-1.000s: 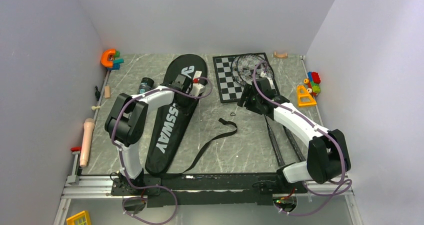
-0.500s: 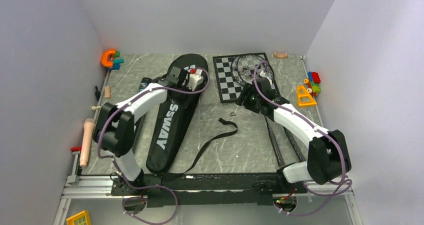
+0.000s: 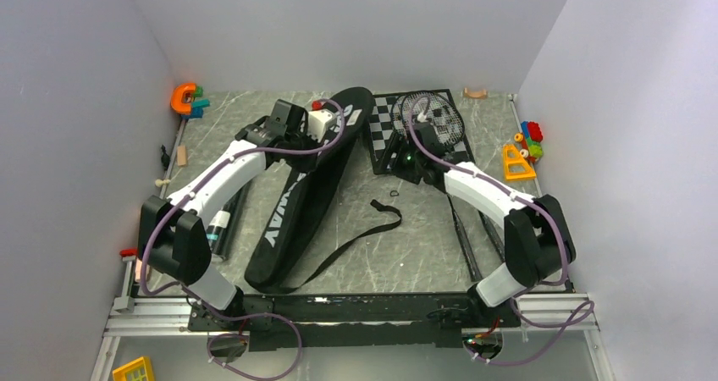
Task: Pack up the badminton gear
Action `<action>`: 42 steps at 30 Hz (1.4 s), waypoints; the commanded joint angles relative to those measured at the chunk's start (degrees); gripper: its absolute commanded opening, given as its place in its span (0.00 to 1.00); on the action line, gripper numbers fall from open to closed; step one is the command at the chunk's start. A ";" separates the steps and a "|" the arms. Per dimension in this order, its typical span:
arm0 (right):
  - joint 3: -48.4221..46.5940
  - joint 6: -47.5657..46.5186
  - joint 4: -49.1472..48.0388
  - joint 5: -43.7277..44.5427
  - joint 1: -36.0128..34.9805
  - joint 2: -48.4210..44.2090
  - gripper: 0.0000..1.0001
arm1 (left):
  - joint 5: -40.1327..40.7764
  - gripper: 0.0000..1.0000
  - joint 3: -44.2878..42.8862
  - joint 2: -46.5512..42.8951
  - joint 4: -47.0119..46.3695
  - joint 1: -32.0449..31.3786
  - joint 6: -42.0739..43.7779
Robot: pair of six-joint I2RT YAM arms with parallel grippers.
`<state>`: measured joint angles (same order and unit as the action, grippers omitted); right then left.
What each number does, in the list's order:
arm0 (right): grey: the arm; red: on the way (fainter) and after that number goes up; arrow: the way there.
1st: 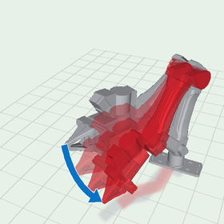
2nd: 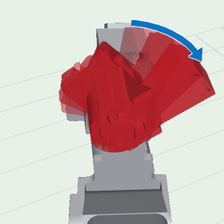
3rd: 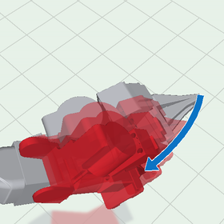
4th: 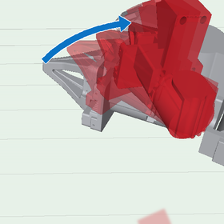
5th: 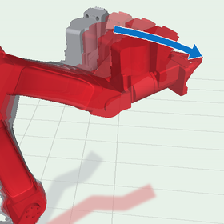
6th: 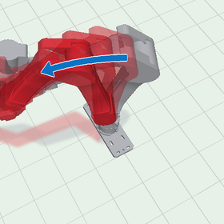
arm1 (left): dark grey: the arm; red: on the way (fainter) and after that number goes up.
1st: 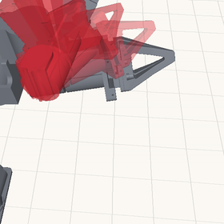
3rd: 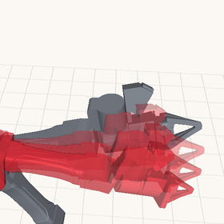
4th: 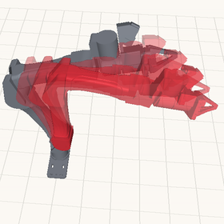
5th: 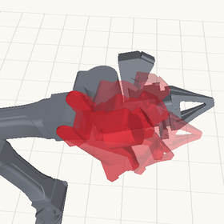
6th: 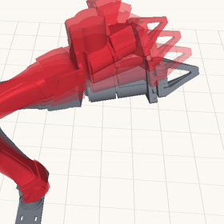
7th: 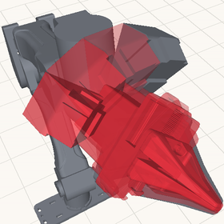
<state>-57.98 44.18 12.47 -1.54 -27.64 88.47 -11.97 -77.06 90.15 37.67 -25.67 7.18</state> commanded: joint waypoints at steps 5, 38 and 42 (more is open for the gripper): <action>-7.55 -6.03 7.87 6.80 16.12 -1.39 0.78 | -4.46 0.00 -0.17 -2.97 -0.06 1.95 -2.59; -9.61 1.49 2.96 2.60 3.73 9.53 0.74 | -2.13 0.43 5.18 12.28 -9.51 -0.58 3.76; -8.79 1.65 2.22 1.99 3.75 9.89 0.73 | -0.87 0.44 8.46 11.23 -10.04 -1.46 5.97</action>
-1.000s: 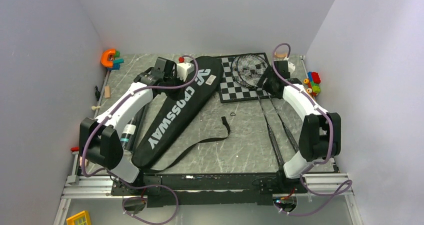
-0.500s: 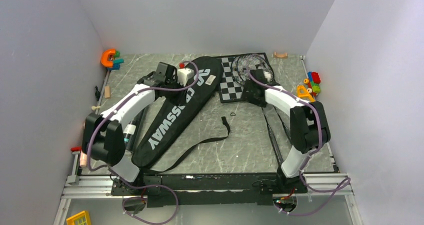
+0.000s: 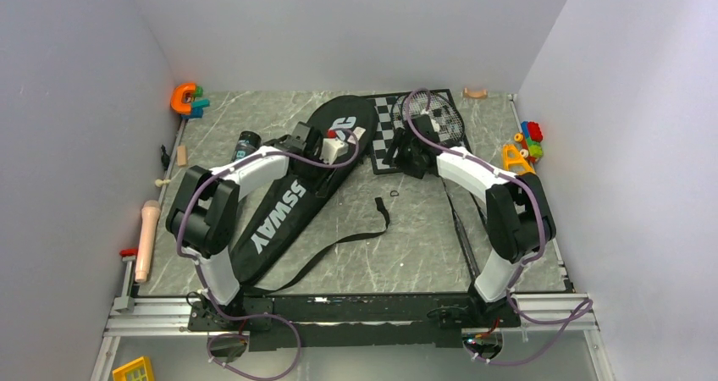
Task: Pack up the badminton gear
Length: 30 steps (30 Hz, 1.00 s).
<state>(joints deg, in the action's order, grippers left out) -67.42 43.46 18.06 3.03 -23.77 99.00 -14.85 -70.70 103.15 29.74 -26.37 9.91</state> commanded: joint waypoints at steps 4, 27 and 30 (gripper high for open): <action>1.35 2.67 -4.66 -3.75 -0.22 -0.68 0.75 | 5.47 0.46 3.72 -0.98 -2.37 -2.41 5.08; 5.03 3.63 -7.47 -4.89 -0.74 -4.51 0.75 | 10.35 0.00 0.97 0.18 -0.31 -3.62 5.05; 4.71 4.05 -7.94 -5.70 -0.74 -4.64 0.75 | 8.80 0.00 -0.73 -2.80 2.01 -3.60 4.03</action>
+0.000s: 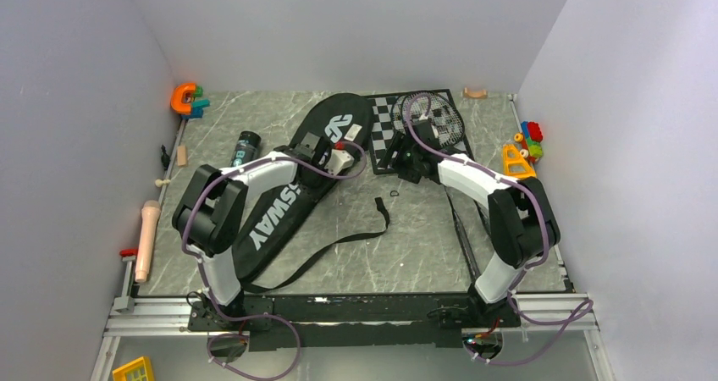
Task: Pack up the badminton gear
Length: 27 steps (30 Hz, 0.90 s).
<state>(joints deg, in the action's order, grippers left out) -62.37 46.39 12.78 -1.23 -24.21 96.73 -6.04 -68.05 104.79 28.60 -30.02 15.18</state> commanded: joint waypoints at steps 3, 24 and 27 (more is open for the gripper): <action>-0.92 1.68 -3.21 -1.97 -0.96 -2.26 0.74 | -1.40 0.00 -5.60 -7.28 6.00 0.05 -2.47; -1.17 3.70 -12.42 -1.46 -10.25 -3.91 0.76 | -6.50 0.00 -11.37 -14.99 12.96 1.68 -6.28; -1.35 3.94 -12.42 -1.00 -11.13 -3.74 0.76 | -6.56 0.00 -11.95 -14.82 12.75 2.02 -7.02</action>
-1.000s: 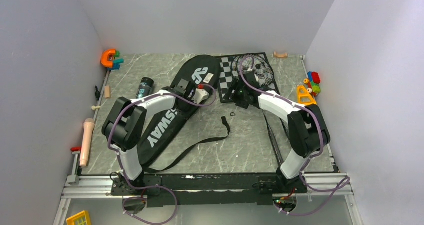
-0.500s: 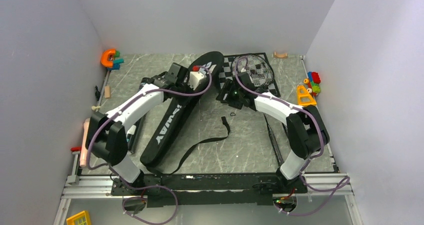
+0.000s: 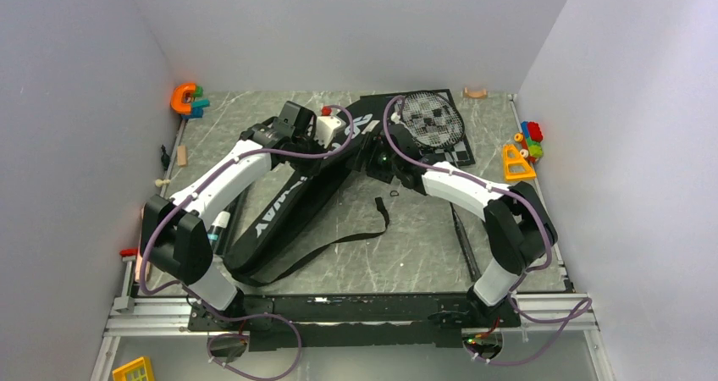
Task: Pack up the badminton gear
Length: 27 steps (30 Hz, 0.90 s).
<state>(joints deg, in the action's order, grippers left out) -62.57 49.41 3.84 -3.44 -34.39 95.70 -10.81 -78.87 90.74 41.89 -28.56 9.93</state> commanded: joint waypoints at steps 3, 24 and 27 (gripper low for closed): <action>-1.50 1.27 -3.48 1.65 -1.73 -1.63 0.75 | -2.07 0.00 -1.62 -0.73 -0.59 0.67 -2.25; -5.96 15.59 3.03 0.43 -2.48 -2.48 0.77 | 0.35 0.00 0.93 -3.58 -2.68 0.63 -3.43; -7.29 17.24 3.56 0.44 -2.53 -0.62 0.76 | 0.25 0.00 1.57 -4.17 -2.91 0.66 -3.71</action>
<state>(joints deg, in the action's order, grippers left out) -67.72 61.91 7.05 -1.10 -36.91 92.42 -10.66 -78.00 89.97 41.19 -27.94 7.62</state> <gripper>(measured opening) 0.766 0.010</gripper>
